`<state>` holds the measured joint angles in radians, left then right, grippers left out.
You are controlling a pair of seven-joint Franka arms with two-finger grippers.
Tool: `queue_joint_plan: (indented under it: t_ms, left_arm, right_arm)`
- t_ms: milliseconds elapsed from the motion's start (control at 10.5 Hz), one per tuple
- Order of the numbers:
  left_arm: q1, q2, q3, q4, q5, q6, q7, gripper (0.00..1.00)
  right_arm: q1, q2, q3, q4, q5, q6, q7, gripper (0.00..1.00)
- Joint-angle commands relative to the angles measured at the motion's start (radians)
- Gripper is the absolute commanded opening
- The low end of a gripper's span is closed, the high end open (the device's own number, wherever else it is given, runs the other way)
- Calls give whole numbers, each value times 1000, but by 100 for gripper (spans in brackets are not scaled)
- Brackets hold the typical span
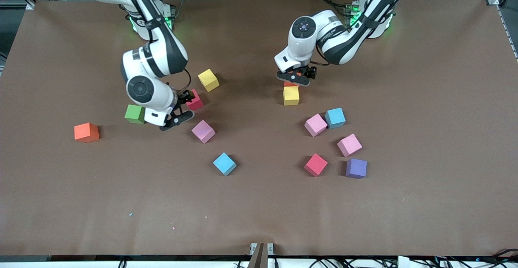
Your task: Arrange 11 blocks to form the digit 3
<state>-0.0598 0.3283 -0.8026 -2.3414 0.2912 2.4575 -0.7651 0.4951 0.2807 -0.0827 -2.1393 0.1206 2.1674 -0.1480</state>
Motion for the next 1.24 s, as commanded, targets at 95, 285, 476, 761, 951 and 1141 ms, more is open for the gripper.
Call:
queue_joint_plan:
  t_ms: [95,285,476,761,951,1141]
  left_arm:
    - [-14,38,0,11,55,31,-33,100]
    - [-12,61,2,13,95,35,-36,100]
    - [-15,74,5,14,98,35,-39,100]
    - [-17,83,5,13,117,34,-42,64]
    - [-17,83,6,14,117,31,-43,49]
    - [-49,87,5,48,117,24,-130,47]
  right_arm:
    - [54,-14,-6,-114,89,115,-1,100]
    - [65,-8,-8,-131,108,126,-1,100]
    - [65,-2,-6,-142,110,126,1,100]
    - [74,18,-6,-180,131,196,-1,100]
    - [74,34,-6,-180,131,207,-1,100]
    - [74,52,-6,-180,131,230,1,100]
